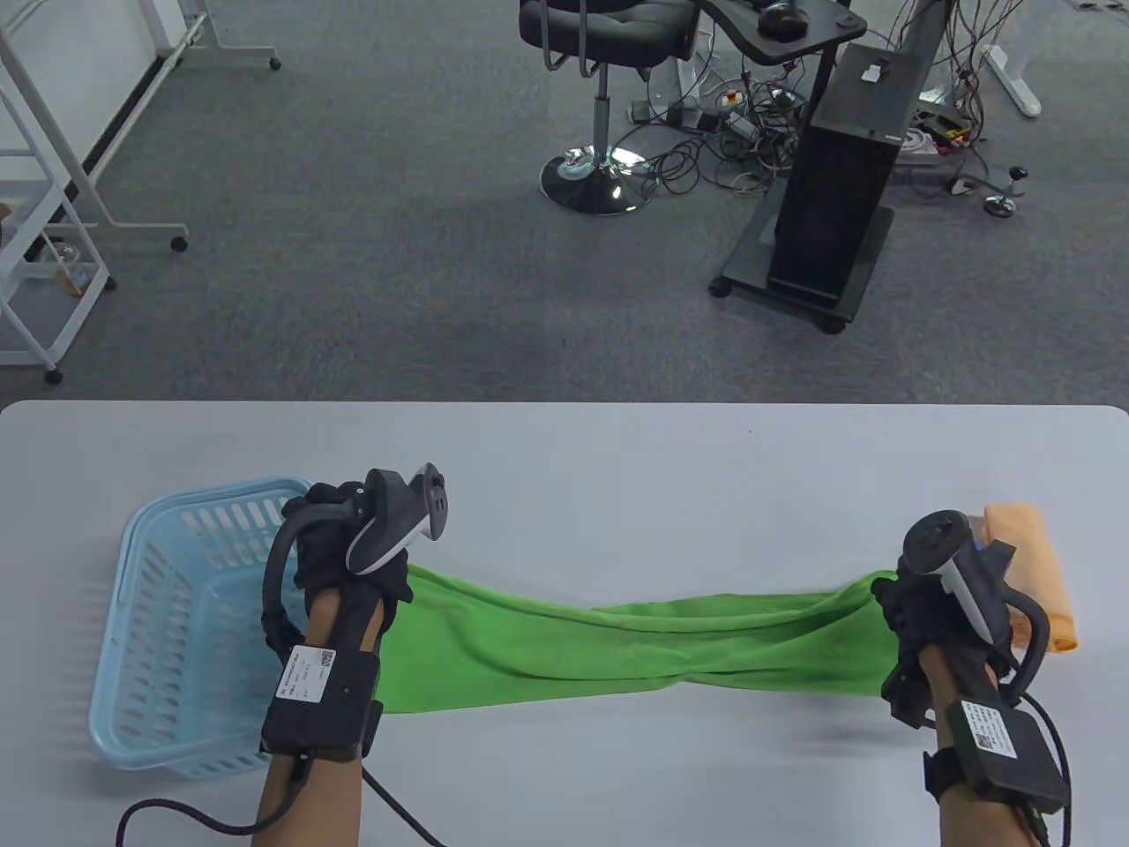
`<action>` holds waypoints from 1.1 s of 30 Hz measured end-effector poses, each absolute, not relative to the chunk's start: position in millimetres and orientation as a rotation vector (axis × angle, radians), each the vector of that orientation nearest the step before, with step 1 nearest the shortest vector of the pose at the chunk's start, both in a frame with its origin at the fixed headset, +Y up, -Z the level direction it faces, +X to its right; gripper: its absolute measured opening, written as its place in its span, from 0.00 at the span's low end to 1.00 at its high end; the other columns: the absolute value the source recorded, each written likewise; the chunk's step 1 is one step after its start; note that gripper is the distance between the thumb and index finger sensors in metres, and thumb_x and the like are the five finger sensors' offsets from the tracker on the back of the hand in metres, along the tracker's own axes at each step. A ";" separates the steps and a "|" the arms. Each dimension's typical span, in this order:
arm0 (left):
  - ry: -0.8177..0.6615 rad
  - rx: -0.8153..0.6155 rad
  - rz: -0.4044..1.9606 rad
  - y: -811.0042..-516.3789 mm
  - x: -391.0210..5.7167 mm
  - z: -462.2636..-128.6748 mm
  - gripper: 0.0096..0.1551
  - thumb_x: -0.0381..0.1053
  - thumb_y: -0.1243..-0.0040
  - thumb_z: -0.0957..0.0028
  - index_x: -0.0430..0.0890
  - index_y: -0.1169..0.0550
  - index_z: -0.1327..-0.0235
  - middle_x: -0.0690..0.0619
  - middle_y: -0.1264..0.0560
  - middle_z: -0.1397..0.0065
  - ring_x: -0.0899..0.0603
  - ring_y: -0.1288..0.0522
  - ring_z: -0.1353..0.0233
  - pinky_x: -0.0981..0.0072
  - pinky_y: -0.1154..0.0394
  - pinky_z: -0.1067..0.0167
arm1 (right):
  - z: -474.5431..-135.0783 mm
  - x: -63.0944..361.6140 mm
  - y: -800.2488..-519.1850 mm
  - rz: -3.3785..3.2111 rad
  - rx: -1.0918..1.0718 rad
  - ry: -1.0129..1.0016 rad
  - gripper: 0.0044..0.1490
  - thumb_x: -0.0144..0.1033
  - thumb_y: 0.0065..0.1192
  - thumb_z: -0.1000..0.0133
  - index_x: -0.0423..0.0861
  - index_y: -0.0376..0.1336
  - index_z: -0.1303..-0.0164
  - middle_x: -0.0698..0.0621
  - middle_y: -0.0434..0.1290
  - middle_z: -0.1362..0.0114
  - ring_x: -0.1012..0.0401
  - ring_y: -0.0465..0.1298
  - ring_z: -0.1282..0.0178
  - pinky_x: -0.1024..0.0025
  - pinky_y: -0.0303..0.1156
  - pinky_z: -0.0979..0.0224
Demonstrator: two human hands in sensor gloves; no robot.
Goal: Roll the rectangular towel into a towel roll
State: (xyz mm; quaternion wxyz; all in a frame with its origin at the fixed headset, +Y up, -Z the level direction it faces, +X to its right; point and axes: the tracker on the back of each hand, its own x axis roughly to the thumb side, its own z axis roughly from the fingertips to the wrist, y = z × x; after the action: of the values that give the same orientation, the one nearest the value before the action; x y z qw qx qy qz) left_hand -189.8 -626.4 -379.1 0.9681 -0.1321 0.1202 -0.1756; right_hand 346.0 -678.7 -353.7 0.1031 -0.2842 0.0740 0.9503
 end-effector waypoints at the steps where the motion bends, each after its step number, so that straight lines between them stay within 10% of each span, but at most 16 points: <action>1: 0.240 -0.267 -0.365 -624.3 -188.2 -377.9 0.49 0.59 0.25 0.71 0.70 0.31 0.29 0.49 0.38 0.19 0.35 0.43 0.20 0.33 0.46 0.26 | -352.3 345.4 -674.7 2.788 -0.837 0.215 0.48 0.58 0.60 0.63 0.51 0.63 0.30 0.47 0.55 0.21 0.43 0.55 0.20 0.33 0.49 0.24; 7: 0.175 -0.245 -0.346 -624.1 -181.5 -375.1 0.26 0.63 0.38 0.68 0.55 0.08 0.65 0.48 0.35 0.20 0.33 0.46 0.19 0.32 0.48 0.26 | -346.9 332.1 -665.7 2.796 -0.787 0.216 0.50 0.59 0.59 0.63 0.48 0.63 0.30 0.44 0.55 0.21 0.42 0.53 0.19 0.32 0.46 0.24; 12: 0.150 -0.299 -0.357 -640.0 -176.2 -376.6 0.27 0.60 0.46 0.58 0.59 0.14 0.48 0.47 0.35 0.20 0.34 0.44 0.20 0.33 0.47 0.27 | -347.0 306.0 -673.9 2.837 -0.695 0.280 0.48 0.57 0.59 0.61 0.47 0.64 0.31 0.43 0.55 0.22 0.42 0.53 0.20 0.32 0.47 0.24; 14: 0.161 -0.300 -0.375 -642.6 -177.1 -376.5 0.36 0.49 0.39 0.54 0.71 0.33 0.30 0.48 0.39 0.18 0.34 0.44 0.19 0.34 0.47 0.27 | -347.9 295.1 -677.4 2.854 -0.657 0.300 0.47 0.57 0.59 0.61 0.47 0.64 0.31 0.42 0.55 0.22 0.42 0.53 0.20 0.32 0.47 0.24; 18: 0.148 -0.293 -0.388 -641.4 -177.0 -374.8 0.36 0.42 0.36 0.53 0.74 0.31 0.37 0.49 0.44 0.17 0.35 0.46 0.19 0.34 0.47 0.26 | -351.2 272.9 -683.6 2.884 -0.574 0.338 0.47 0.56 0.59 0.61 0.47 0.64 0.31 0.42 0.55 0.21 0.42 0.53 0.20 0.33 0.47 0.24; 23: 0.116 -0.267 -0.375 -629.5 -164.5 -367.1 0.28 0.66 0.41 0.64 0.58 0.12 0.55 0.46 0.38 0.18 0.32 0.47 0.19 0.33 0.48 0.27 | -358.3 242.6 -691.6 2.920 -0.476 0.375 0.46 0.54 0.60 0.60 0.48 0.64 0.31 0.43 0.55 0.21 0.42 0.53 0.19 0.33 0.47 0.23; 27: 0.035 -0.194 -0.198 -623.3 -123.9 -345.3 0.31 0.64 0.41 0.60 0.60 0.18 0.42 0.45 0.28 0.27 0.33 0.36 0.25 0.33 0.43 0.30 | -371.2 212.8 -706.5 2.925 -0.373 0.433 0.42 0.50 0.63 0.60 0.51 0.65 0.33 0.44 0.55 0.21 0.43 0.53 0.19 0.34 0.47 0.23; 33: -0.103 -0.237 0.079 -689.6 -47.1 -314.3 0.22 0.56 0.36 0.58 0.57 0.14 0.50 0.51 0.16 0.50 0.39 0.22 0.41 0.38 0.31 0.37 | -387.5 159.0 -742.2 2.922 -0.111 0.513 0.38 0.43 0.66 0.61 0.56 0.65 0.35 0.48 0.53 0.22 0.46 0.53 0.20 0.38 0.47 0.22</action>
State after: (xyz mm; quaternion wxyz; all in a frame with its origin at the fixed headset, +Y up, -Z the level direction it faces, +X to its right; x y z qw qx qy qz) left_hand -47.1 -689.6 -314.3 0.9908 -0.1184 -0.0515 0.0395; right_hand 159.0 -742.2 -387.5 0.0862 -0.0373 0.1723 0.9806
